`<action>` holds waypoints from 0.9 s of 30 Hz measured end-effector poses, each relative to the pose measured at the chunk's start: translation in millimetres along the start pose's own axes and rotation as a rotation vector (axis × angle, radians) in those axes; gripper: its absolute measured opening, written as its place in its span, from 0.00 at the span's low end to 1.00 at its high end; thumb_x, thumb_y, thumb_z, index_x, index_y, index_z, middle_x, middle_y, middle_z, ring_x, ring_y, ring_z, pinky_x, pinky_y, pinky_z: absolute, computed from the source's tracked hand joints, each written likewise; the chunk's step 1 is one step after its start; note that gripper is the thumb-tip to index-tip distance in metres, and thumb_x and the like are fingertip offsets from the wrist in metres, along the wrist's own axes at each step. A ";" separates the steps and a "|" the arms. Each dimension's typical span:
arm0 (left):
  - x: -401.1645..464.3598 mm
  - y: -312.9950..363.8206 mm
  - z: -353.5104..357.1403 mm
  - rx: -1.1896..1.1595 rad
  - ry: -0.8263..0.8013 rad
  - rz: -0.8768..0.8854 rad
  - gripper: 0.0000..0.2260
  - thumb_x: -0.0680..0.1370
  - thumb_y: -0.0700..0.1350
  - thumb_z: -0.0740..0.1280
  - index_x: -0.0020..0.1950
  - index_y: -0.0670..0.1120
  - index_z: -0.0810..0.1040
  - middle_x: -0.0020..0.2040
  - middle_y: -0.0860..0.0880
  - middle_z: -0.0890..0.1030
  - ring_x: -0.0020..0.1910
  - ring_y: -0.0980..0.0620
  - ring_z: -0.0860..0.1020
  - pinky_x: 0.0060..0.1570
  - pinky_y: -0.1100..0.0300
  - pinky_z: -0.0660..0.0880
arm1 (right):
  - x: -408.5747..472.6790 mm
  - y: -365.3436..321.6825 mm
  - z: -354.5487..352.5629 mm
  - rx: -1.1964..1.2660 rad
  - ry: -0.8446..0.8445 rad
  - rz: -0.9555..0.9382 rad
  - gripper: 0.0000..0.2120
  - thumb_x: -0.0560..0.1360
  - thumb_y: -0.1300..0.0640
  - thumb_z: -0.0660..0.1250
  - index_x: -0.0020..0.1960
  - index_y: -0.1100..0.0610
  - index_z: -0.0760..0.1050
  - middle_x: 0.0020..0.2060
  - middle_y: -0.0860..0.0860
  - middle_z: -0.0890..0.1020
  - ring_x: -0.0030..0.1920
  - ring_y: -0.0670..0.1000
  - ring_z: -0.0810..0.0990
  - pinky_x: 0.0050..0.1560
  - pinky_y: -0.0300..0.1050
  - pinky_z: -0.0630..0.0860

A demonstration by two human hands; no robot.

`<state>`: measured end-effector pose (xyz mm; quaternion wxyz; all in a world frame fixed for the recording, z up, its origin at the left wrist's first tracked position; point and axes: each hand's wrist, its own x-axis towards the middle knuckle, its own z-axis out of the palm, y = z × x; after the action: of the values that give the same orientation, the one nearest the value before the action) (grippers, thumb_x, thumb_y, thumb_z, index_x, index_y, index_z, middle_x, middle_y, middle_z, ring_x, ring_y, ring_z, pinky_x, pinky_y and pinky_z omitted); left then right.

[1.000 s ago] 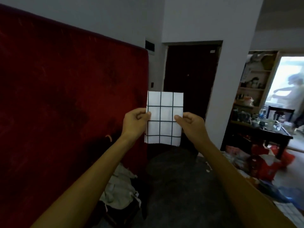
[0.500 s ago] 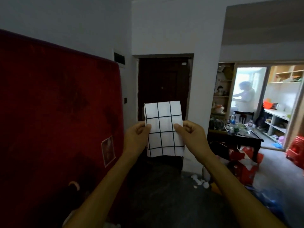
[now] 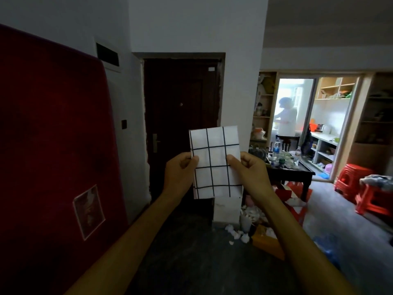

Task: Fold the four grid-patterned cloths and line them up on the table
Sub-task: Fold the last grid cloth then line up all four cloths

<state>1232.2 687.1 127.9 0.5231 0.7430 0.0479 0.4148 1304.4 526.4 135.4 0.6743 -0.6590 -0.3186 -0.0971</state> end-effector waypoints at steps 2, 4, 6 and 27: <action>27.5 -12.6 20.1 -0.013 -0.022 0.005 0.07 0.80 0.41 0.63 0.47 0.40 0.79 0.39 0.45 0.80 0.34 0.64 0.76 0.34 0.73 0.73 | 28.3 20.1 -6.7 -0.024 0.039 0.011 0.18 0.76 0.53 0.68 0.33 0.62 0.67 0.29 0.55 0.68 0.32 0.51 0.69 0.36 0.47 0.72; 55.7 -23.1 38.1 -0.039 -0.032 0.032 0.07 0.79 0.41 0.63 0.47 0.41 0.80 0.40 0.44 0.81 0.37 0.58 0.79 0.38 0.68 0.77 | 55.9 36.6 -12.7 -0.023 0.069 0.015 0.19 0.76 0.53 0.68 0.33 0.61 0.66 0.28 0.55 0.67 0.31 0.51 0.67 0.34 0.47 0.71; 81.7 -37.3 54.6 -0.062 -0.041 0.046 0.07 0.79 0.41 0.64 0.45 0.40 0.80 0.41 0.43 0.82 0.38 0.56 0.79 0.38 0.66 0.77 | 80.3 54.4 -17.6 -0.012 0.079 0.022 0.21 0.76 0.51 0.68 0.39 0.69 0.70 0.32 0.63 0.73 0.33 0.60 0.74 0.39 0.57 0.78; 324.0 -233.6 285.2 -0.331 -0.392 -0.015 0.05 0.77 0.43 0.68 0.49 0.53 0.78 0.44 0.61 0.79 0.43 0.67 0.78 0.50 0.61 0.78 | 286.7 256.7 -70.7 -0.170 0.607 0.189 0.08 0.76 0.52 0.68 0.42 0.55 0.82 0.39 0.52 0.85 0.43 0.52 0.82 0.48 0.57 0.80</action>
<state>1718.0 745.1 89.5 0.6399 0.7131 -0.1174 0.2614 1690.2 570.9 88.1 0.6870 -0.6807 -0.0313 -0.2524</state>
